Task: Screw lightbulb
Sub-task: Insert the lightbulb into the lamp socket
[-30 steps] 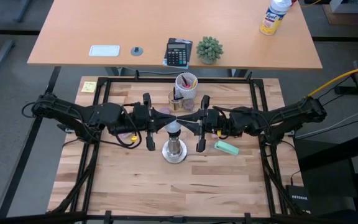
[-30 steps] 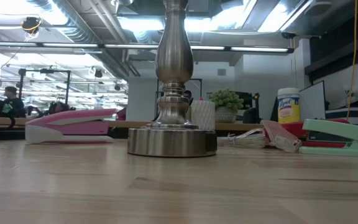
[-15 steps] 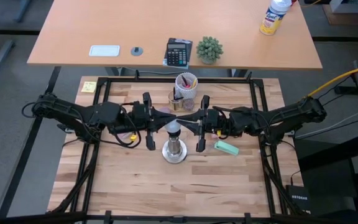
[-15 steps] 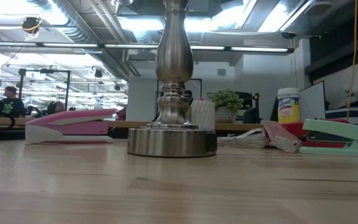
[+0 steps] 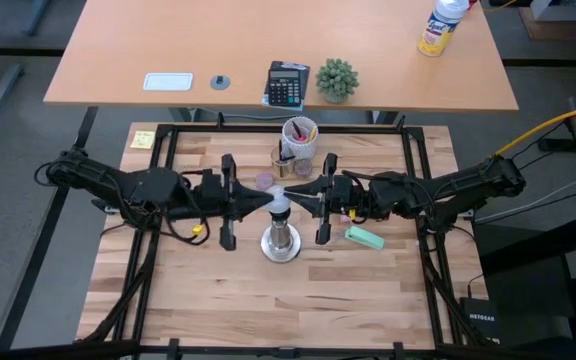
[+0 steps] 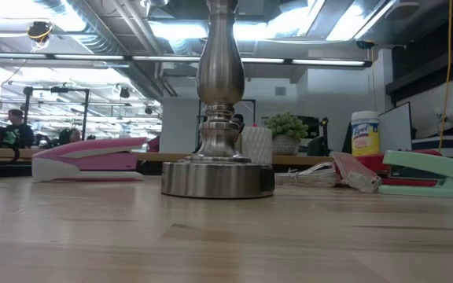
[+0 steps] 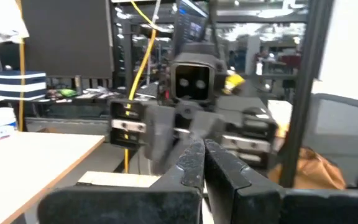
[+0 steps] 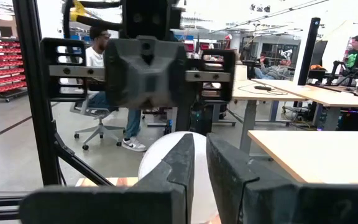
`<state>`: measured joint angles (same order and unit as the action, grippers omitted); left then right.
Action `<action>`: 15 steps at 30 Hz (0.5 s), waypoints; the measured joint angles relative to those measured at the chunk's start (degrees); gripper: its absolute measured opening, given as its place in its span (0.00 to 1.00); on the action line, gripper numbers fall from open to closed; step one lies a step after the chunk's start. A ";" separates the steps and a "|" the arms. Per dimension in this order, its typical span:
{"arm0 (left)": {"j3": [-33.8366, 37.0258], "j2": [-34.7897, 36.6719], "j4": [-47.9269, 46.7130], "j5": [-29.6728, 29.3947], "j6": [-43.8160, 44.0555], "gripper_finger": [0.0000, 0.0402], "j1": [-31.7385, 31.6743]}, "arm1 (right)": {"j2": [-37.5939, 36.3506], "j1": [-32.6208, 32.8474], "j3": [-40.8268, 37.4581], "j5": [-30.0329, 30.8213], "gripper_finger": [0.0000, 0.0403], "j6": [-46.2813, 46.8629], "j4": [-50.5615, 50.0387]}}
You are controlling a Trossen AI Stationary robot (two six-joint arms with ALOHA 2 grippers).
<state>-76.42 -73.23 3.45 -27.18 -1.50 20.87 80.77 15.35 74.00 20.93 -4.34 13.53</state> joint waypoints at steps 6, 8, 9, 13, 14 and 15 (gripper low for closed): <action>-0.02 0.06 -5.77 0.00 1.63 0.00 3.57 | 0.01 0.00 -0.02 0.00 0.12 -0.02 0.05; -0.02 0.04 -8.70 -0.16 2.93 0.00 4.13 | 0.01 0.00 -0.02 0.02 0.12 -0.02 0.03; -0.02 0.04 -10.03 -0.71 3.75 0.00 4.40 | 0.02 0.00 -0.02 0.01 0.12 -0.02 0.05; -0.02 -0.03 -13.32 -5.16 5.11 0.00 5.09 | 0.02 0.00 -0.04 0.02 0.12 -0.02 -0.03; -0.02 -0.03 -13.77 -6.22 5.17 0.00 5.09 | 0.02 0.00 -0.04 0.02 0.12 -0.03 -0.03; -0.02 -0.03 -14.10 -7.29 5.39 0.00 5.09 | 0.02 0.00 -0.04 0.02 0.12 -0.02 -0.03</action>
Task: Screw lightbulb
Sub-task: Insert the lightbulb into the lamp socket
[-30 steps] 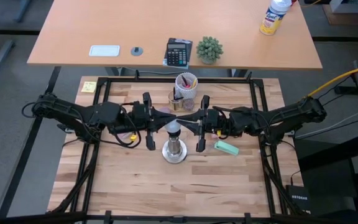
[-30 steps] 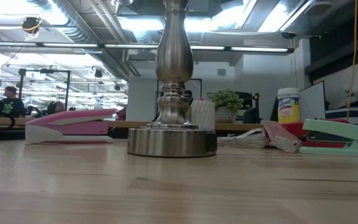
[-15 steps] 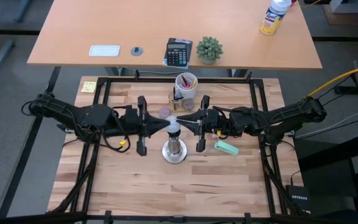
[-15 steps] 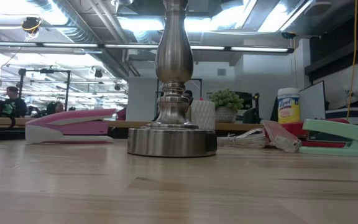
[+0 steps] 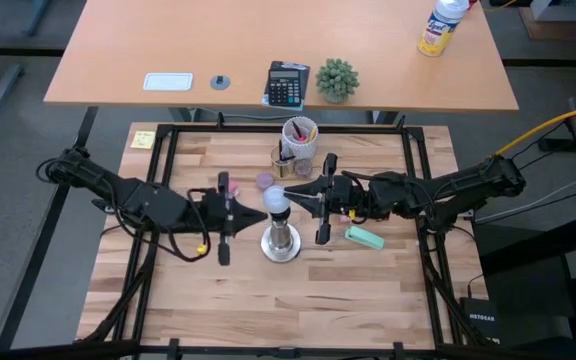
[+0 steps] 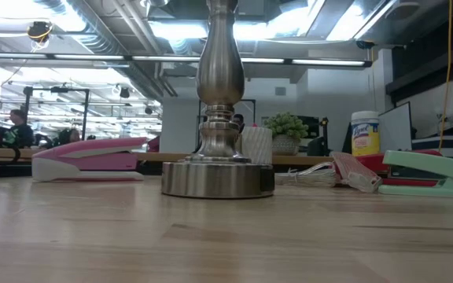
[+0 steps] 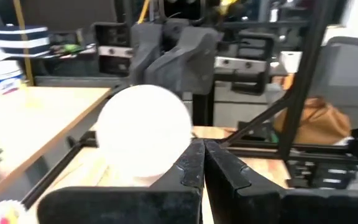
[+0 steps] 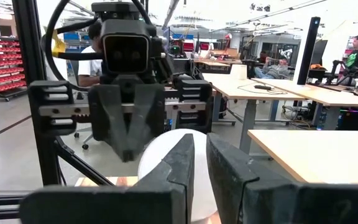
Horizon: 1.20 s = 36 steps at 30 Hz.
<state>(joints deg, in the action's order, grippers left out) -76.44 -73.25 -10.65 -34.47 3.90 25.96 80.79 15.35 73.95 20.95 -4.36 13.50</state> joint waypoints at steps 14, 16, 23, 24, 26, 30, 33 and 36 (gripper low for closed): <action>0.00 0.00 -1.34 -5.15 0.62 0.00 -0.07 | 0.00 0.00 0.00 0.02 0.12 0.00 0.00; 0.00 0.00 -1.71 -5.81 0.64 0.00 -0.07 | 0.00 0.00 0.00 0.04 0.12 0.00 0.00; 0.00 0.00 -2.42 -6.86 0.64 0.00 -0.07 | 0.00 0.00 0.00 0.06 0.12 0.00 0.00; 0.00 0.00 -2.43 -7.05 0.64 0.00 -0.07 | 0.00 0.00 0.00 0.05 0.12 0.00 0.00; 0.00 0.00 -2.61 -8.25 0.64 0.00 -0.02 | 0.00 0.00 0.00 0.09 0.12 0.00 0.00; 0.00 0.00 -2.61 -9.26 0.64 0.00 -0.02 | 0.00 0.00 0.00 0.09 0.12 0.00 0.02; 0.00 0.00 -2.61 -9.62 0.64 0.00 -0.02 | 0.00 0.01 0.00 0.06 0.12 0.03 -0.01; 0.00 0.00 -2.61 -9.67 0.64 0.00 -0.02 | 0.00 0.02 0.00 0.00 0.12 0.07 -0.02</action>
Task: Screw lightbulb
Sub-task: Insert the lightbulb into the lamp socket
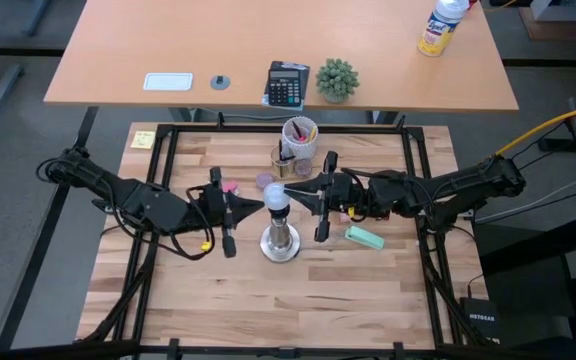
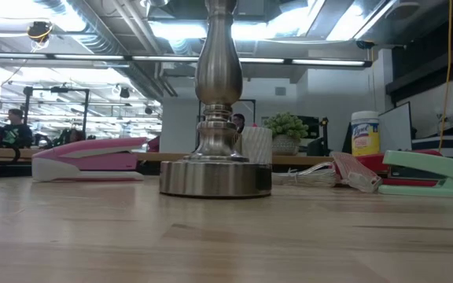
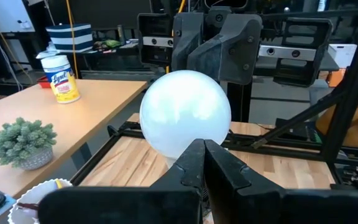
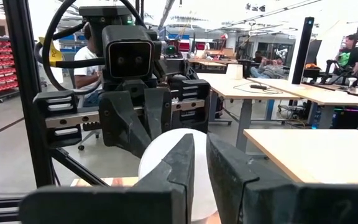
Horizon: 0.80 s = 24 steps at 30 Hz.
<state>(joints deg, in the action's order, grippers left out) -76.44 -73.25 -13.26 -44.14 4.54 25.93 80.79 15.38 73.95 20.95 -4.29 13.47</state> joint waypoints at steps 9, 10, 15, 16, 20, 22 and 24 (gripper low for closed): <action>0.00 0.00 -1.19 -1.23 0.38 0.00 0.72 | 0.00 0.02 0.00 -0.77 0.12 0.15 -0.07; 0.00 -0.02 -1.27 -1.88 0.43 0.00 0.72 | 0.00 0.02 0.00 -0.74 0.12 0.15 -0.09; 0.00 -0.02 -1.29 -3.30 1.05 0.00 0.72 | 0.00 0.02 0.00 -0.73 0.12 0.28 -0.07; 0.00 -0.02 -1.28 -3.30 1.05 0.00 0.72 | 0.00 0.02 0.00 -0.73 0.12 0.86 -0.07; 0.00 -0.02 -1.28 -3.38 1.05 0.00 0.70 | 0.00 0.02 0.00 -0.74 0.12 1.42 -0.11; 0.00 -0.02 -1.27 -3.83 1.05 0.00 0.70 | 0.00 0.02 0.00 -0.74 0.12 1.44 -0.11; 0.00 -0.02 -1.25 -4.10 1.05 0.00 0.70 | 0.00 0.02 0.00 -1.11 0.12 1.45 -0.13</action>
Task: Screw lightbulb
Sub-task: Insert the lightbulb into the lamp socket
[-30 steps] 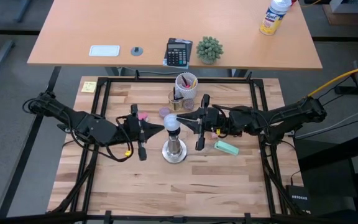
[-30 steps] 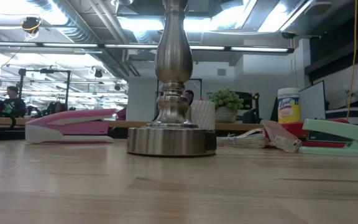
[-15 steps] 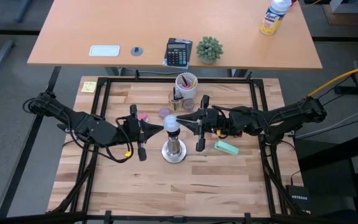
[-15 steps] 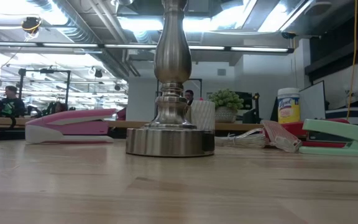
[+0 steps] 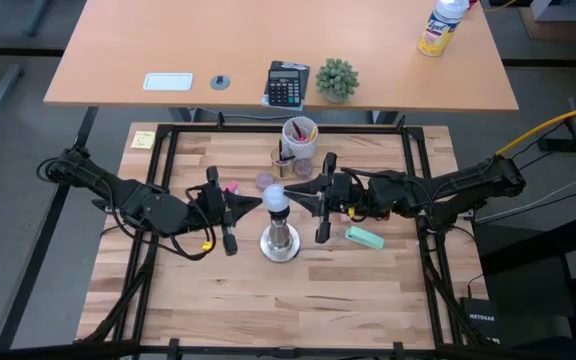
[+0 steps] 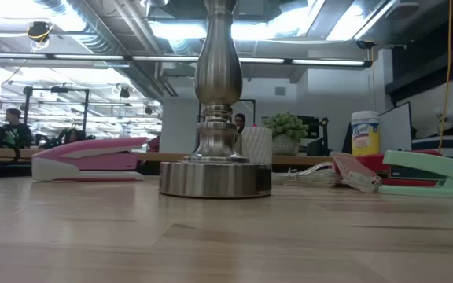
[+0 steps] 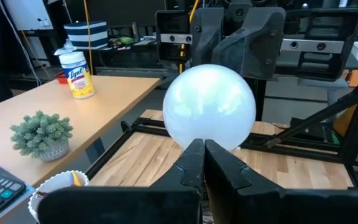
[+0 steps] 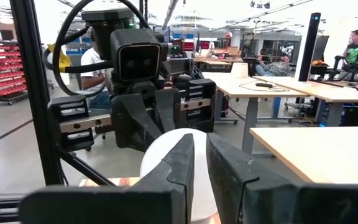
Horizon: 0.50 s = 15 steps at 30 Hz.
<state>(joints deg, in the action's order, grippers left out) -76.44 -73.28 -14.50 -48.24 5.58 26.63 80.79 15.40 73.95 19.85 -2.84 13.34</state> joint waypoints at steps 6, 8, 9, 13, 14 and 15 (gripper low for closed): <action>0.00 0.00 0.02 -0.57 0.00 0.00 0.00 | 0.00 0.00 0.00 -0.97 0.12 0.01 -0.02; 0.00 0.00 0.04 -1.17 0.00 0.00 0.00 | 0.00 0.00 0.00 -1.01 0.12 0.03 -0.02; 0.00 0.00 0.09 -1.51 0.00 0.00 -0.02 | 0.00 0.00 0.00 -1.05 0.12 0.03 -0.02; 0.00 0.00 0.20 -2.25 0.01 0.00 -0.11 | 0.00 0.00 0.00 -1.41 0.12 0.03 0.00; 0.00 0.00 0.20 -2.31 0.01 0.00 -0.19 | 0.00 0.00 0.00 -1.43 0.12 0.03 0.00; 0.00 0.00 0.20 -2.37 0.00 0.00 -0.22 | 0.00 0.00 0.00 -1.41 0.12 0.03 0.00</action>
<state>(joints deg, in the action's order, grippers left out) -76.44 -73.28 -14.30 -50.61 5.58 26.41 80.79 15.40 73.95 18.44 -2.81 13.34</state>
